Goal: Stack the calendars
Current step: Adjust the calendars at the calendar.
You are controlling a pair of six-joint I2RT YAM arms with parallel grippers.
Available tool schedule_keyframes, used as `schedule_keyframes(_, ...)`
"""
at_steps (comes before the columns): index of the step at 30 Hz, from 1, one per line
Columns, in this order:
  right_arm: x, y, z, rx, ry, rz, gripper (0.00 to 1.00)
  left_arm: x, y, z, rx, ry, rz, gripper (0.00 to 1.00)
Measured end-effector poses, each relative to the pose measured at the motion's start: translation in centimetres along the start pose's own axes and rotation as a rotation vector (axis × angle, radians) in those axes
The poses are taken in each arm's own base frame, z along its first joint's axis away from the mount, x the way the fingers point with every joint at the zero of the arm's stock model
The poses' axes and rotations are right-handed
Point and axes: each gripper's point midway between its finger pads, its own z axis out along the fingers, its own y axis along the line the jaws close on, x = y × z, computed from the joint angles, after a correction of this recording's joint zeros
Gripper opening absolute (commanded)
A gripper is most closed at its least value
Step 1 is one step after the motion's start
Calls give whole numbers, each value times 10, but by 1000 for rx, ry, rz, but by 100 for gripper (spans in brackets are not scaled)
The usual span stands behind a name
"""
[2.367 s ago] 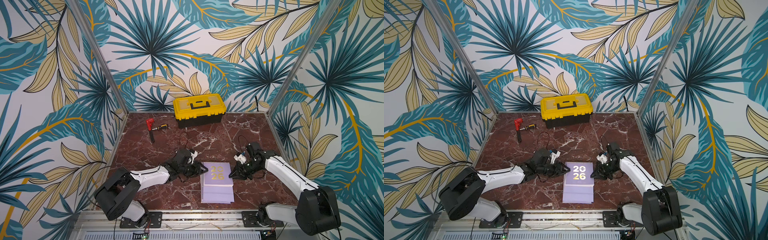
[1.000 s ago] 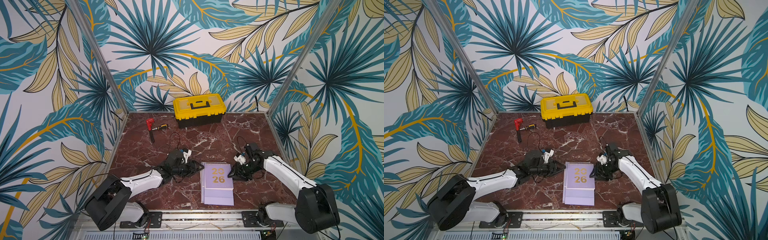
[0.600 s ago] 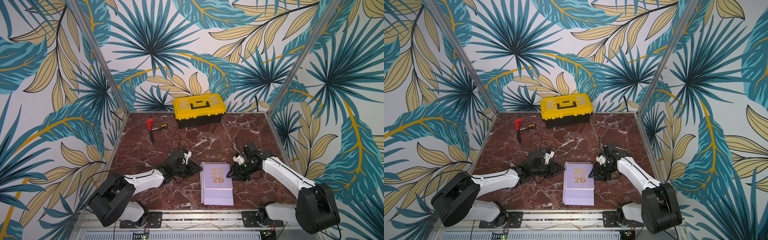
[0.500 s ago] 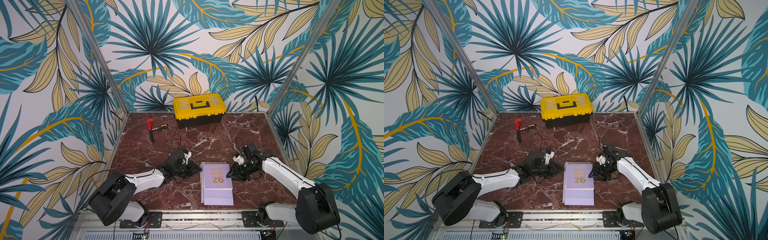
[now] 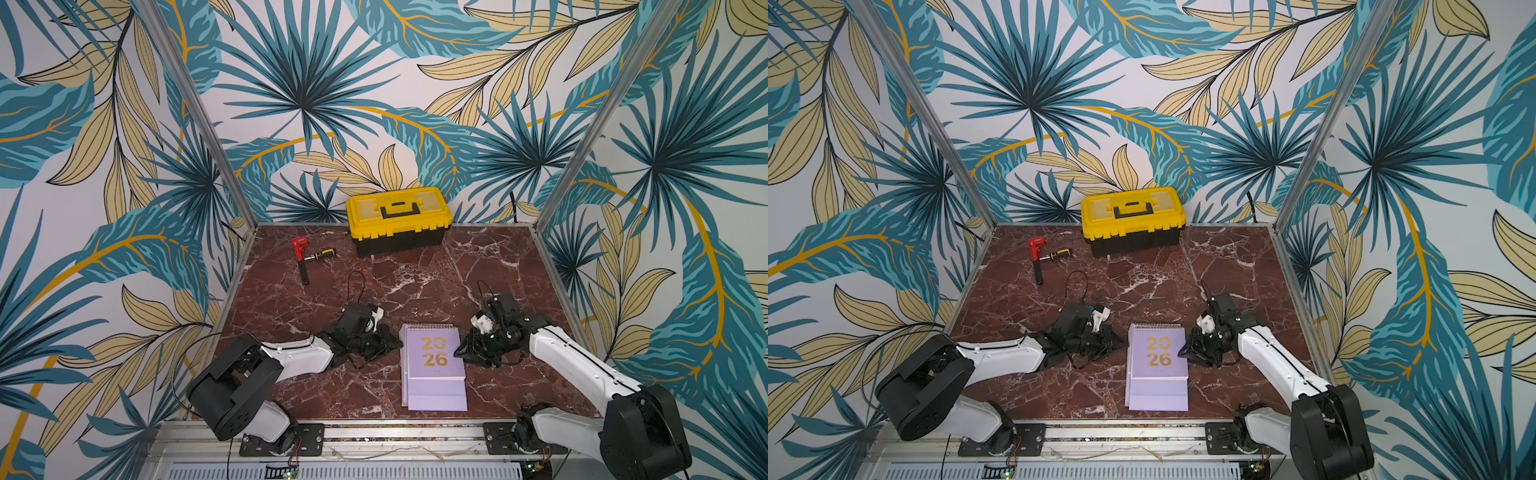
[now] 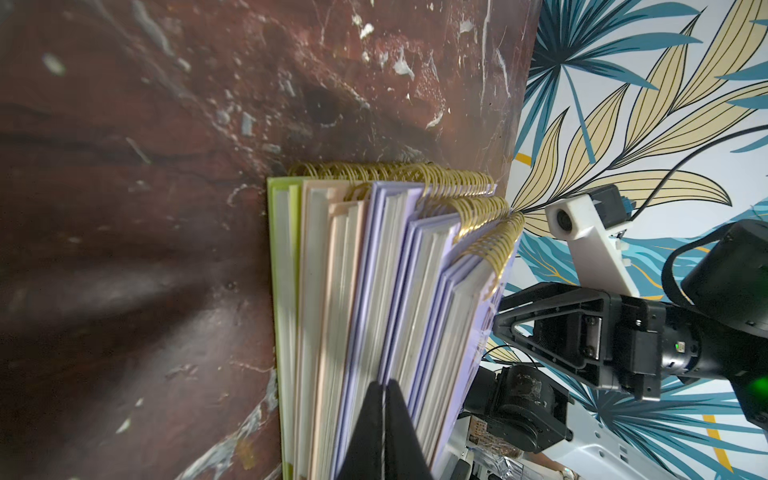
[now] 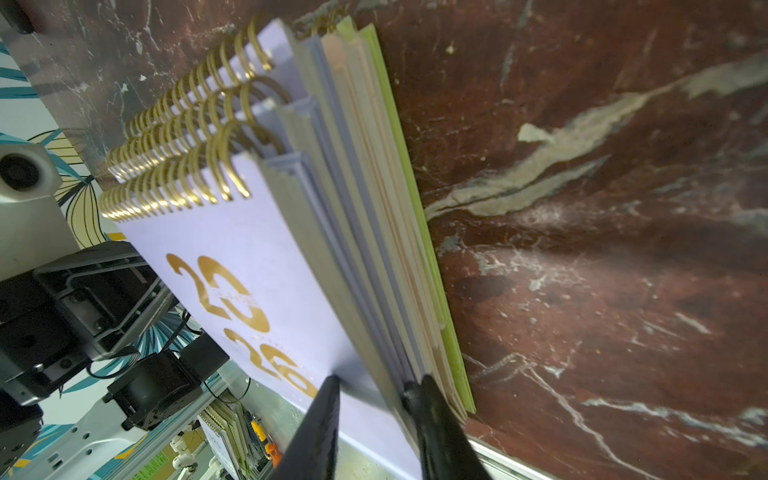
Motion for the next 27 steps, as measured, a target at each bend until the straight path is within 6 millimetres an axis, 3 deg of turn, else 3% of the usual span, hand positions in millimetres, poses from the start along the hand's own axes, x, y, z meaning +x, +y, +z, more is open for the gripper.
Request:
schedule_keyframes(20,-2,2,-1,10,-12,7,31,-6,-11,2,16,-8,12,4)
schedule_keyframes(27,-9,5,-39,107,-123,-45,35,-9,2,-9,-77,-60,-9,3)
